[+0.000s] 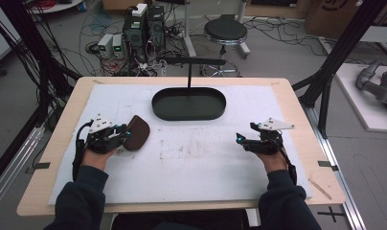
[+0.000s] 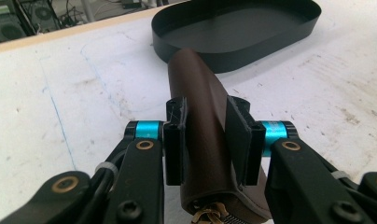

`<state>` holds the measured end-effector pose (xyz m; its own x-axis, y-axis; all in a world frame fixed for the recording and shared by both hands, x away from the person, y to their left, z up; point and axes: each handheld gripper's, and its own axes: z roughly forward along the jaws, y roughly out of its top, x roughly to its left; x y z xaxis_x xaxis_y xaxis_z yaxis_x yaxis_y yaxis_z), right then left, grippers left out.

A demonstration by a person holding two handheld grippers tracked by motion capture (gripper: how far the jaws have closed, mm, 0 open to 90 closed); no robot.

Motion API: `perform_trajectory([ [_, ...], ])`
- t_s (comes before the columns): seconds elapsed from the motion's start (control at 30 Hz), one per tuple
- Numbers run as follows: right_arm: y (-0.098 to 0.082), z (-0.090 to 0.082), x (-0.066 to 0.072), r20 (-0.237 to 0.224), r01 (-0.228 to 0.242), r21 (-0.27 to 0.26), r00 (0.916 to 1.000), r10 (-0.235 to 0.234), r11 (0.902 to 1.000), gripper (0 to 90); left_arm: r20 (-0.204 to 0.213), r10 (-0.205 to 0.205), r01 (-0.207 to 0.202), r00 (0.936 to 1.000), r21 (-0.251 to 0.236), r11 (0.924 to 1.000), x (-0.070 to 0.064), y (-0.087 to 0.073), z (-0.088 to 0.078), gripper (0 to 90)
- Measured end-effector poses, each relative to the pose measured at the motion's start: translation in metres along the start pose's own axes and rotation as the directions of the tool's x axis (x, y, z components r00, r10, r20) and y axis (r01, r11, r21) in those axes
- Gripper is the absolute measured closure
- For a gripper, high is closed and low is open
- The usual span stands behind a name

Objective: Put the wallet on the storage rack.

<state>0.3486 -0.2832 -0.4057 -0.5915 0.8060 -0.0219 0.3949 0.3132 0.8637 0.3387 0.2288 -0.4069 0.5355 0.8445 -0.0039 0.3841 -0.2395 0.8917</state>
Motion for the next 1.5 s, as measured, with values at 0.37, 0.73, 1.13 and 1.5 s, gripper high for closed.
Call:
perform_trajectory([
  [0.37, 0.0, 0.0007, 0.0007, 0.0, -0.003, 0.005, 1.0, 0.003, 1.0, 26.5, 0.122, -0.116, 0.125, 0.9857, -0.067, 0.9899, -0.0008, 0.0001, -0.0001, 63.4],
  [0.73, -0.0001, 0.0008, 0.0007, 0.002, 0.0, 0.006, 1.0, 0.0, 1.0, 26.5, 0.208, -0.135, 0.156, 0.9687, -0.089, 0.9837, -0.0067, 0.0019, 0.0047, 56.9],
  [1.13, -0.0001, 0.0003, 0.0007, 0.003, 0.001, 0.005, 1.0, -0.001, 1.0, 26.5, 0.246, -0.154, 0.183, 0.9571, -0.099, 0.9781, -0.0078, 0.0022, 0.0077, 53.4],
  [1.5, -0.0003, 0.0006, 0.0006, 0.002, 0.0, 0.005, 1.0, 0.0, 1.0, 26.5, 0.25, -0.158, 0.188, 0.9552, -0.097, 0.9774, -0.0082, 0.002, 0.0077, 50.9],
])
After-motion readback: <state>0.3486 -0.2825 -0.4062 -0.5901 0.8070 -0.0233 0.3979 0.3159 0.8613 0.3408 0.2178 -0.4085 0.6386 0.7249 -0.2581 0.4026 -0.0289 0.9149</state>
